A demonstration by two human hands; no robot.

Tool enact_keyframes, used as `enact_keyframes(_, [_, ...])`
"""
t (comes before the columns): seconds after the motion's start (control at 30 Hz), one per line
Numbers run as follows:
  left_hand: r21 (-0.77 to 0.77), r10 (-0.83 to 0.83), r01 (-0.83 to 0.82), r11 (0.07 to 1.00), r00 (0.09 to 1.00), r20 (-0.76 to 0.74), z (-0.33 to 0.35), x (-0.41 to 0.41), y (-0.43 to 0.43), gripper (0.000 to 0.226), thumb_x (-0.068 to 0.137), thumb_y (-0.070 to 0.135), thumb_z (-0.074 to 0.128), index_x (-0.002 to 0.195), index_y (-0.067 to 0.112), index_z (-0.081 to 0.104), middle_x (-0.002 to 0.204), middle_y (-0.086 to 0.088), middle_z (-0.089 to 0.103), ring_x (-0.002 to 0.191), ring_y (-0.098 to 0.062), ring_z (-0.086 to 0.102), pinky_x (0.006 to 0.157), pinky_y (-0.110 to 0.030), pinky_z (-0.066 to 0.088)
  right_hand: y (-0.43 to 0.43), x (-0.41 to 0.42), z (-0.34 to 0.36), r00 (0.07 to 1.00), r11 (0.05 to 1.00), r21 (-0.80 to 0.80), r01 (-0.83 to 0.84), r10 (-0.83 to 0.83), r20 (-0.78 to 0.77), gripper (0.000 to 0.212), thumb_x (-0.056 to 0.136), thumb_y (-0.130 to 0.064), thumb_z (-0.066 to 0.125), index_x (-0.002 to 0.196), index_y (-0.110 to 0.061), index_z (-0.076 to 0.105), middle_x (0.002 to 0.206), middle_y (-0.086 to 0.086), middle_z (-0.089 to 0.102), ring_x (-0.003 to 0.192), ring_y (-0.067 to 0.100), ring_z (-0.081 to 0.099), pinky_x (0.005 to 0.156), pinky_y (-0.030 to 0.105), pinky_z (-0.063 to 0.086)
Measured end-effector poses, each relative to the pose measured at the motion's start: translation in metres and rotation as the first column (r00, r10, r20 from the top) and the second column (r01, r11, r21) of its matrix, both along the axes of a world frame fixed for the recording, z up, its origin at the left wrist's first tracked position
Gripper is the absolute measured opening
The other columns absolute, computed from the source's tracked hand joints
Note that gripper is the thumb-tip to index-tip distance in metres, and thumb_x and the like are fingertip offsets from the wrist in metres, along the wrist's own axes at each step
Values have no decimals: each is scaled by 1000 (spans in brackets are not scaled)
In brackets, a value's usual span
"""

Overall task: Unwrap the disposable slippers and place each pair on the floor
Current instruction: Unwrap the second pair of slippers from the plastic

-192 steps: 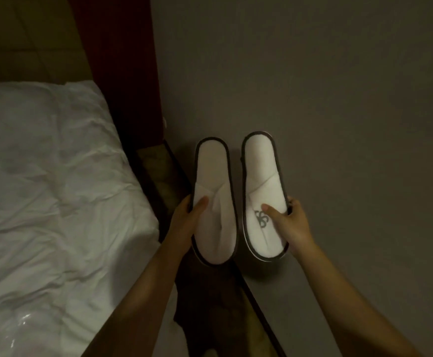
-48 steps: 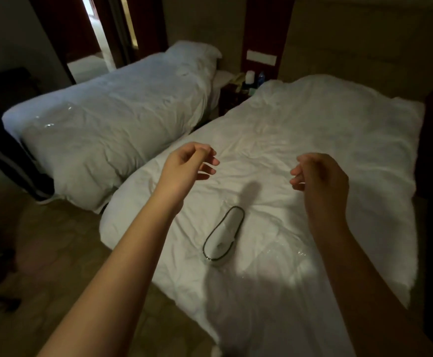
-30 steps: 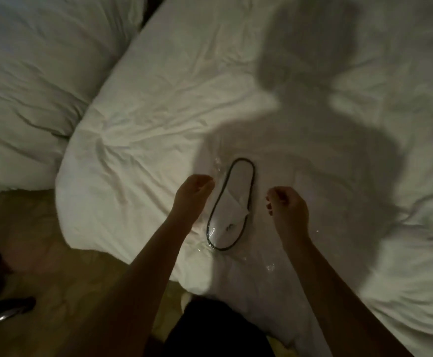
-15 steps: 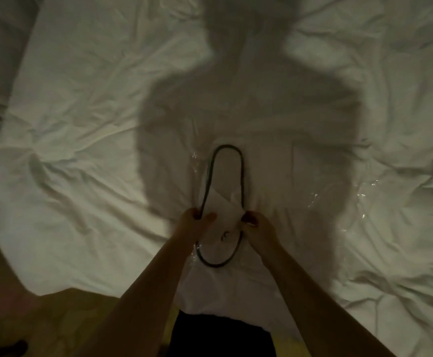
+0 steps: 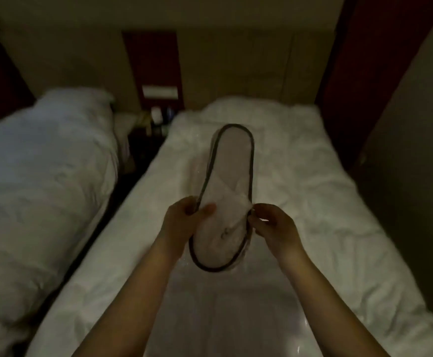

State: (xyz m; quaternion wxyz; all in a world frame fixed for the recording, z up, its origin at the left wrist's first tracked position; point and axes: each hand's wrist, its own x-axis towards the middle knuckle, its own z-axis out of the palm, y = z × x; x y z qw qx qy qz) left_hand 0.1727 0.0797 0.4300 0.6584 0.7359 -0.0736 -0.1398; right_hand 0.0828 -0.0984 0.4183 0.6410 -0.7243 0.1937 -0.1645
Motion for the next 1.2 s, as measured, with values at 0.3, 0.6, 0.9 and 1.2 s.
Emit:
enact_keyframes(0.3, [-323, -15, 192, 927, 878, 479, 244, -35, 23, 28, 72, 26, 79, 97, 15, 73, 94, -6, 78, 88, -21, 73, 76, -31, 58, 24, -45, 257, 882, 983, -170, 65, 23, 470, 16, 85, -16, 68, 101, -14, 66, 86, 0, 68, 78, 13, 65, 69, 20, 53])
enact_keyframes(0.6, [-366, -10, 232, 901, 855, 518, 267, -71, 56, 37, 63, 33, 84, 97, 21, 74, 98, -5, 77, 92, -24, 73, 76, -37, 57, 41, -99, 376, 700, 909, -262, 324, -43, 713, 17, 90, -37, 57, 89, -23, 67, 80, -6, 68, 62, 0, 62, 64, 23, 51])
enact_keyframes(0.9, [-349, -7, 249, 903, 823, 569, 262, -96, 66, 21, 70, 22, 82, 89, 28, 75, 93, 4, 78, 87, -15, 74, 67, -23, 57, 63, -108, 401, 789, 895, -308, 324, -76, 609, 38, 81, -45, 67, 67, -10, 70, 60, 2, 70, 43, 11, 61, 43, 20, 50])
enact_keyframes(1.2, [-344, 18, 212, 915, 829, 559, 256, -103, 79, 36, 61, 35, 83, 94, 25, 74, 96, 1, 78, 88, -18, 74, 70, -27, 58, 68, -127, 412, 835, 995, -20, -100, 95, 542, 17, 93, -19, 56, 80, -10, 63, 63, -1, 73, 51, 6, 66, 44, 16, 50])
